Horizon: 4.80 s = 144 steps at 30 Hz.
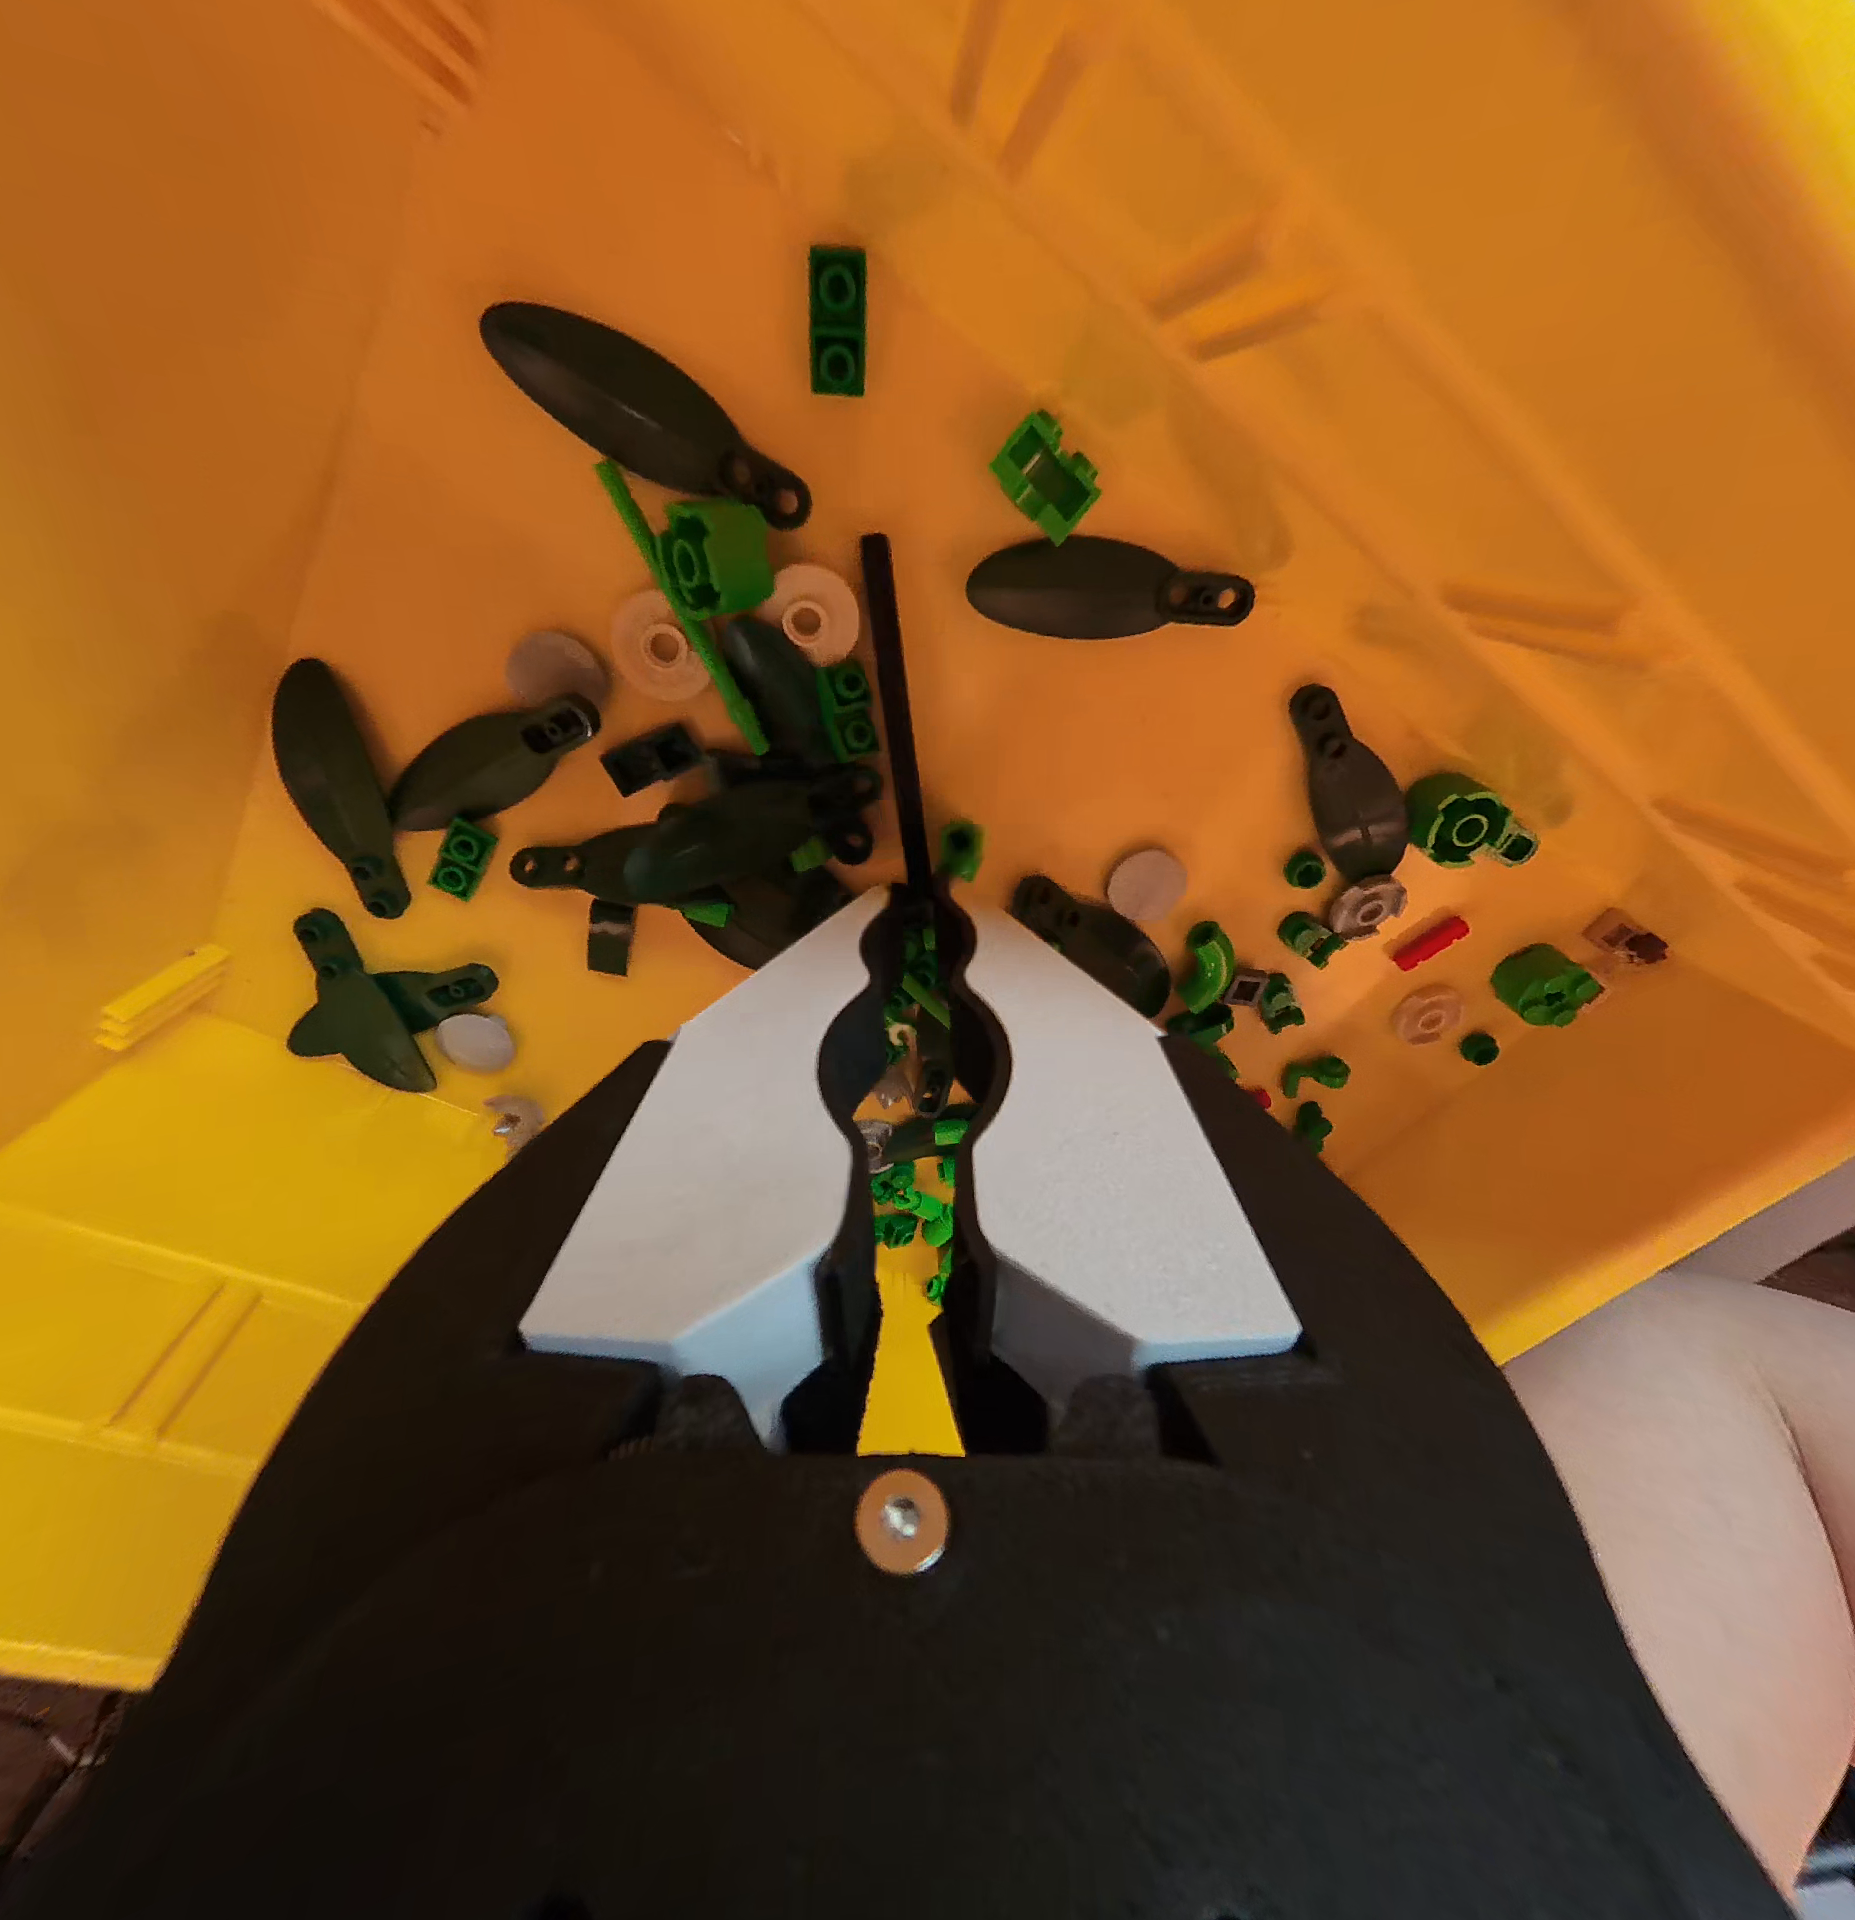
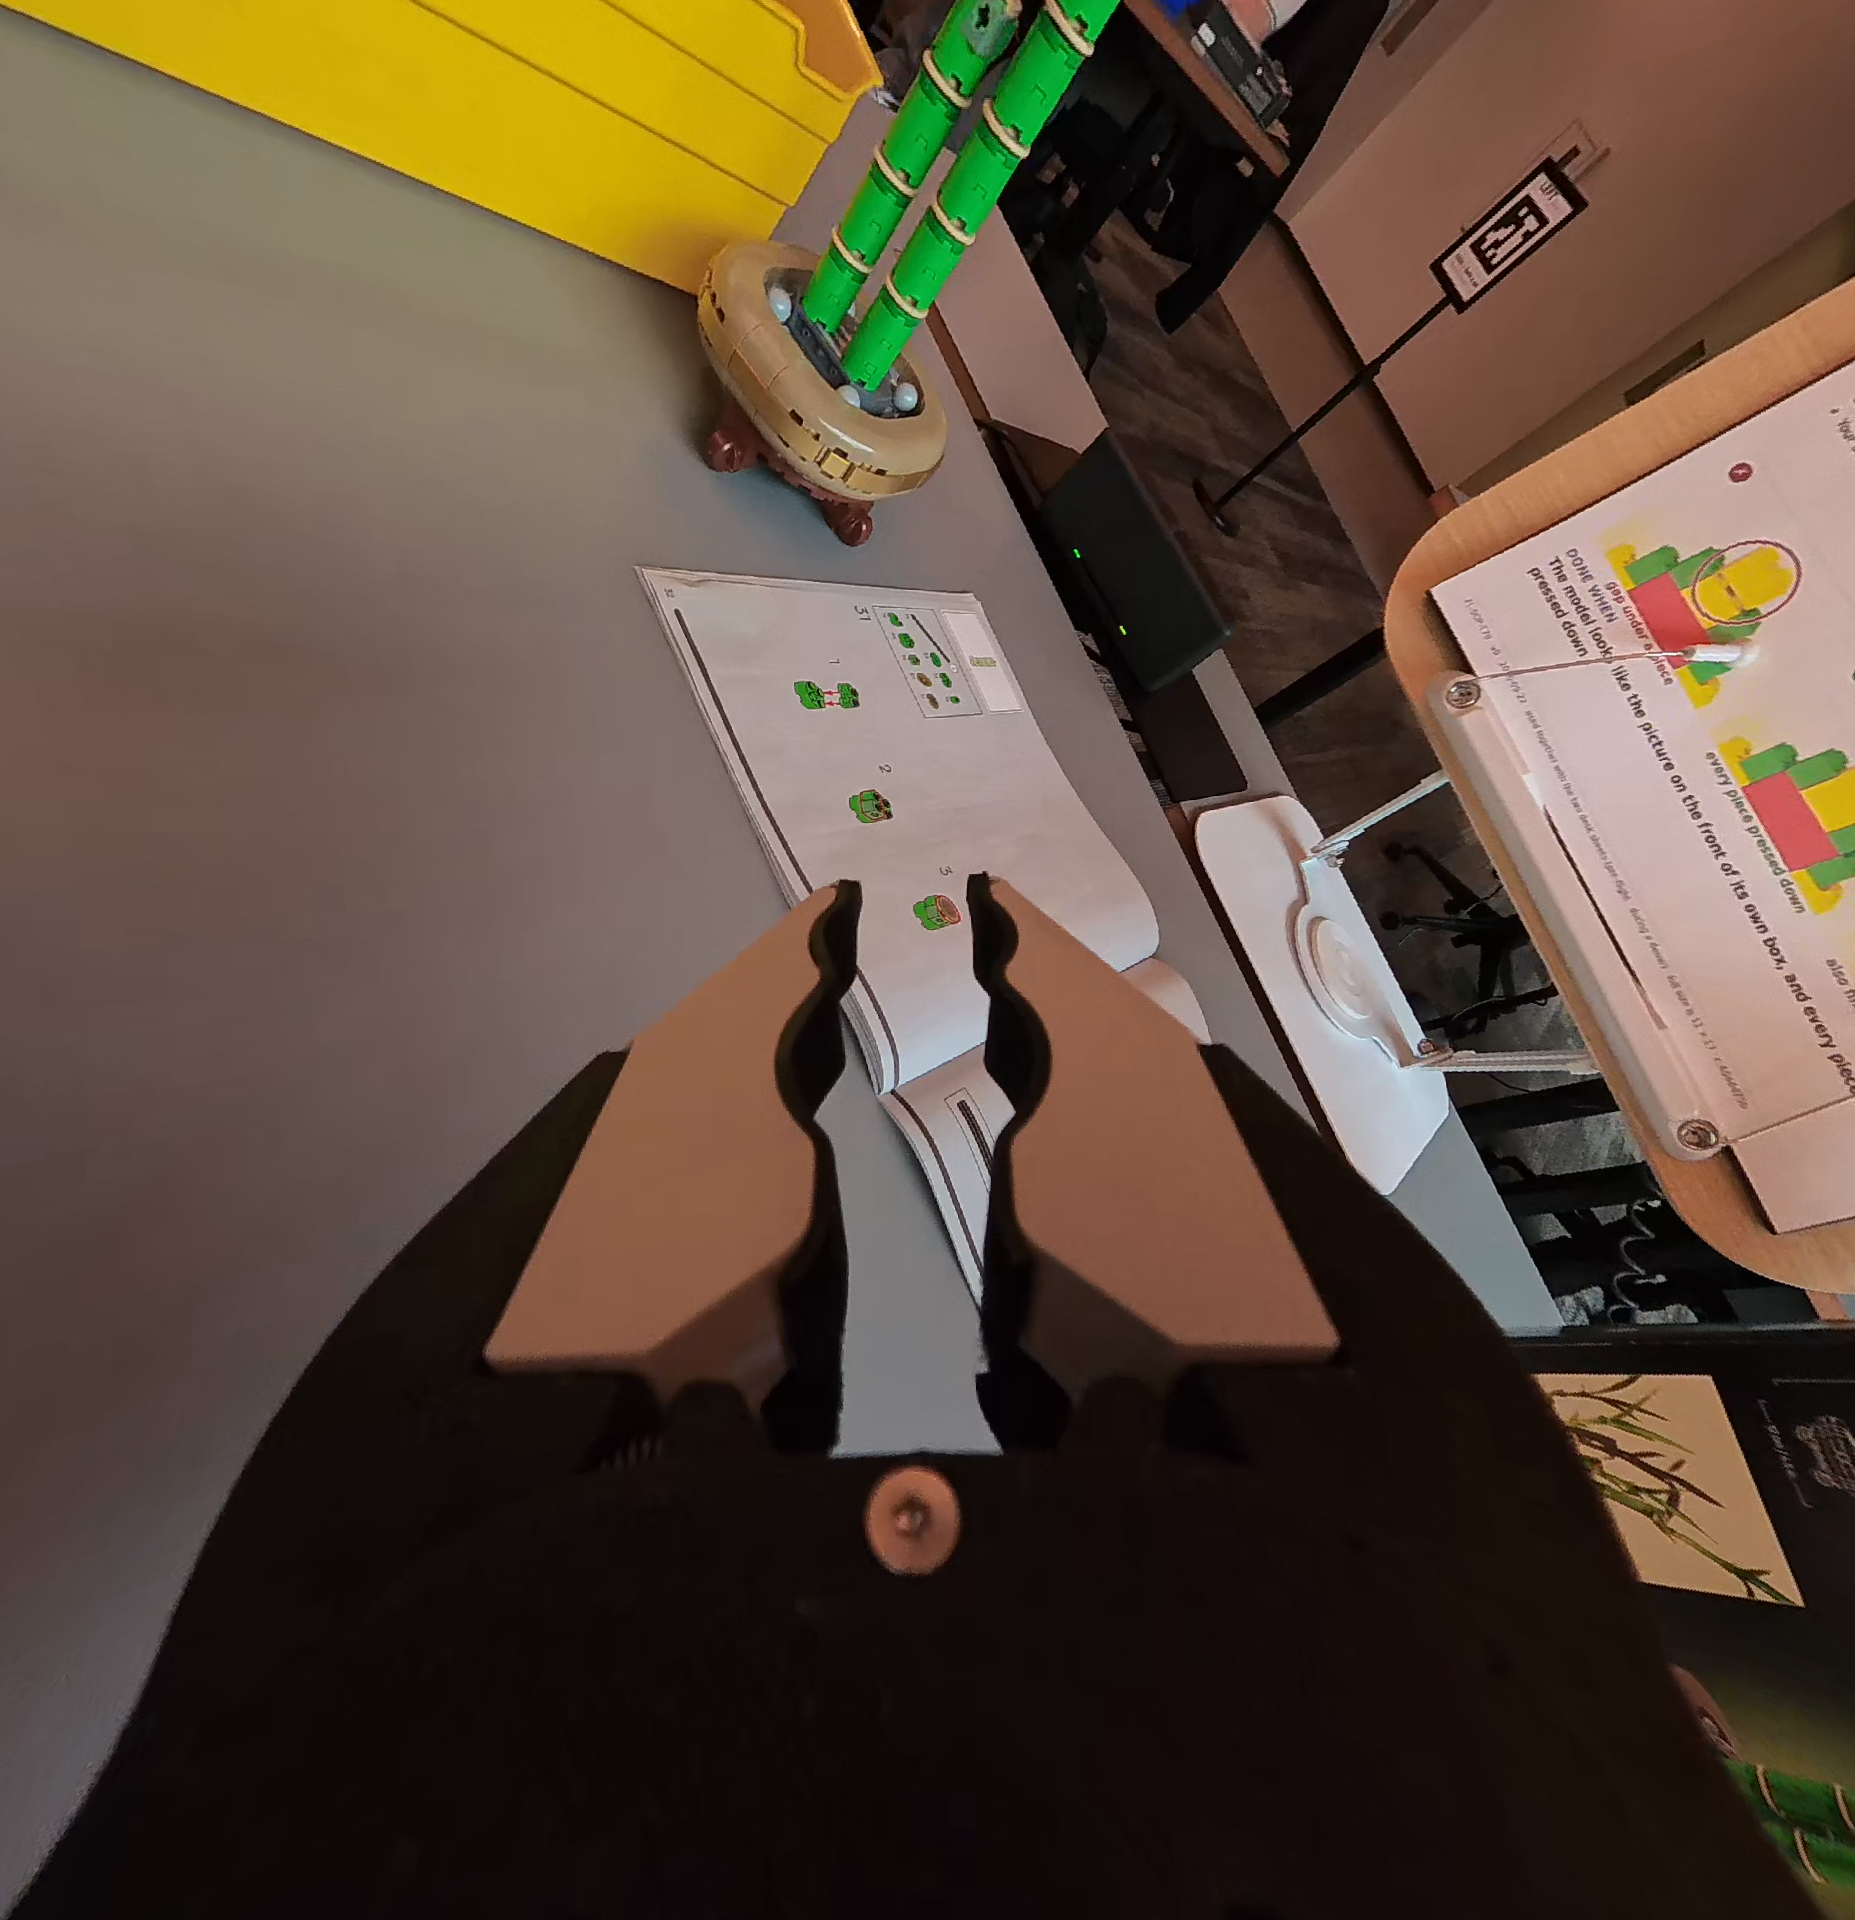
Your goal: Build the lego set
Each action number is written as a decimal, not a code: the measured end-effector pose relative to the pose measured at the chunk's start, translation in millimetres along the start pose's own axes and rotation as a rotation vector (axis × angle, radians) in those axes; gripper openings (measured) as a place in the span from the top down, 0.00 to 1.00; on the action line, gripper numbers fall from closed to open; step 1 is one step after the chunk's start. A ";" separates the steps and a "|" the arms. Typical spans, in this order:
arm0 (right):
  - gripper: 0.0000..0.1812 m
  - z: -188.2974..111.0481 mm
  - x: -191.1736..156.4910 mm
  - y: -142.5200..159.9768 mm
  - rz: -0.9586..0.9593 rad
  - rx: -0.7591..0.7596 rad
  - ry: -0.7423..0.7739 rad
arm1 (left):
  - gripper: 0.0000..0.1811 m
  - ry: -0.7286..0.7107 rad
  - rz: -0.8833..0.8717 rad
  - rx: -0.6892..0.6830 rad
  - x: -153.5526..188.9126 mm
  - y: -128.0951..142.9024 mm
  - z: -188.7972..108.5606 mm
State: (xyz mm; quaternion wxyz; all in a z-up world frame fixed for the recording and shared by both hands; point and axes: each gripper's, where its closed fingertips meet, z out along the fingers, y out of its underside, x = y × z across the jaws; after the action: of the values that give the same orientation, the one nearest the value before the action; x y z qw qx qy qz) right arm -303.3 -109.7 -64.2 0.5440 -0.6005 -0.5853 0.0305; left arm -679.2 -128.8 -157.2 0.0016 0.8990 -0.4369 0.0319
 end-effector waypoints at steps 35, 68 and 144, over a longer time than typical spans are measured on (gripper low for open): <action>0.85 -11.8 -43.6 -89.0 -0.548 0.262 0.209 | 0.98 0.137 0.258 0.621 172.6 -147.8 -126.1; 0.98 -60.8 1.6 149.9 0.050 -0.604 -0.208 | 0.89 0.203 0.043 0.781 150.5 -151.8 -160.5; 0.94 33.0 33.7 143.5 0.000 -0.658 -0.827 | 0.93 0.045 0.053 0.792 138.8 -123.7 -178.0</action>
State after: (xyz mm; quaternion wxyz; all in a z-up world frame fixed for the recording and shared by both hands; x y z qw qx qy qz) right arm -218.8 -24.7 -156.2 0.0502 -0.6774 -0.7296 0.0795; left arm -506.4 -155.8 31.7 -0.3365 0.8174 -0.4137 0.2179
